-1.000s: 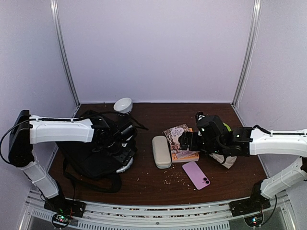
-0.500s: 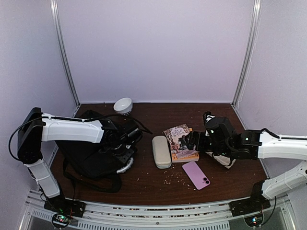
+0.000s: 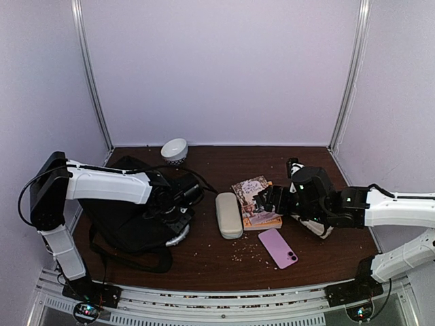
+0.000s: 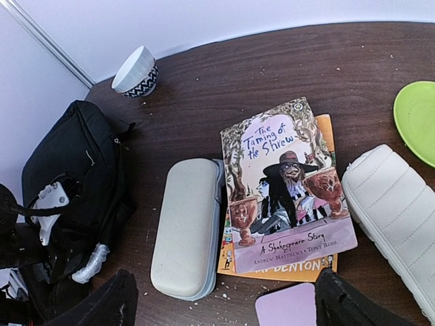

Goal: Pack the student bag
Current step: Adjust the student bag at the center of the board.

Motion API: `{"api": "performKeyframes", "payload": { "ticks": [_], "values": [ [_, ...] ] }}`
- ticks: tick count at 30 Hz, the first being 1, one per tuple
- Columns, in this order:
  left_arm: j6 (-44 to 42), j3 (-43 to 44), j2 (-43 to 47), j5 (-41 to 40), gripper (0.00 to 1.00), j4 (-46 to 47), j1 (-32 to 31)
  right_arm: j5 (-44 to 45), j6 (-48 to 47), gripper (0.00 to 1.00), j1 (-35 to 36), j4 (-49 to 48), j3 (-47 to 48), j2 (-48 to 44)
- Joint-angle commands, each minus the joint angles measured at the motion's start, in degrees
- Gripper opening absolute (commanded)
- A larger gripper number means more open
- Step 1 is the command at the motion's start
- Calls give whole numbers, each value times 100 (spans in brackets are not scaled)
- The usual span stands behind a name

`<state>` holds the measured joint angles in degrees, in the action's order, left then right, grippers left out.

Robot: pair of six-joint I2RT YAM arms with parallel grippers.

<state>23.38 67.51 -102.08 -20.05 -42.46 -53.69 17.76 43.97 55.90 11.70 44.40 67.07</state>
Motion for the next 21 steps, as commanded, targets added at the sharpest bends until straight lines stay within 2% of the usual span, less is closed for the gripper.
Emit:
{"api": "performKeyframes", "payload": {
  "ticks": [1, 2, 8, 15, 21],
  "values": [
    [-26, 43, 24, 87, 6, 159, 17, -57, 9, 90, 23, -197, 0, 14],
    [-29, 43, 125, 67, 0, 159, 17, -97, -7, 90, 19, -203, 53, 68],
    [3, -186, 1261, 106, 0, 224, 14, -607, 10, 90, 26, -117, 701, 819],
    [239, -1101, 2613, 715, 0, 732, 0, -1639, 318, 90, 18, -604, 1544, 2054],
    [374, -1773, 3348, 1037, 0, 1115, -134, -2438, 556, 87, 12, -889, 2462, 3101]
  ]
}}
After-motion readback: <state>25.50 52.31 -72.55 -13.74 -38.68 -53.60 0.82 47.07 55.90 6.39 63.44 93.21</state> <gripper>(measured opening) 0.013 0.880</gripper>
